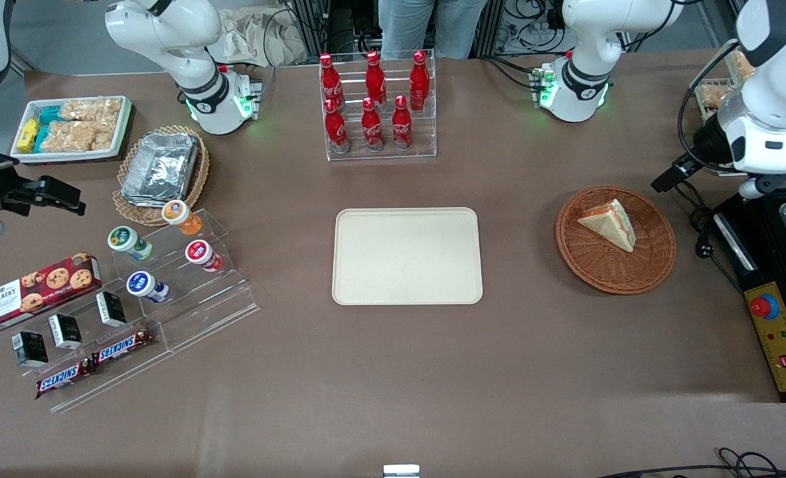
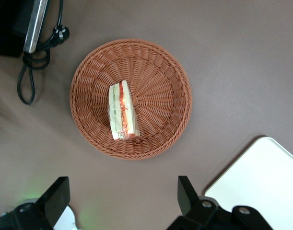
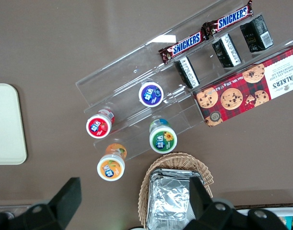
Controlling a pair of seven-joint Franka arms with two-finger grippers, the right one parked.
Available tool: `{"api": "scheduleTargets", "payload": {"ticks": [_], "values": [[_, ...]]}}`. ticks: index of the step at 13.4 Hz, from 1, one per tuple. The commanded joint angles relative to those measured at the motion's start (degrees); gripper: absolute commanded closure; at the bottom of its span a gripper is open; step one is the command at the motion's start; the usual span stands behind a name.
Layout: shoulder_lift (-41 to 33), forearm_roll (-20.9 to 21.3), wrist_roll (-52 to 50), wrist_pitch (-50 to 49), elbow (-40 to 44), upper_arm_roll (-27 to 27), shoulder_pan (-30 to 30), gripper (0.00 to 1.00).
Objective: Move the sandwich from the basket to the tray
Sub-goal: 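Move the open left gripper over the wrapped sandwich in the basket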
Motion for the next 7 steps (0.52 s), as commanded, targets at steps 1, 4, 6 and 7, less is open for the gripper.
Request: {"api": "scheduleTargets", "payload": {"ticks": [1, 4, 6, 7], "values": [[-2.2, 0.9, -4.4, 2.1, -3.3, -1.3, -0.2, 0.00], [-1.9, 1.4, -5.1, 5.4, -5.7, -1.2, -0.1, 0.00], [-1.8, 1.5, -6.0, 8.7, -8.6, -1.2, 0.1, 0.00], [-1.5, 1.5, -6.0, 10.6, -10.1, -1.2, 0.1, 0.00]]}}
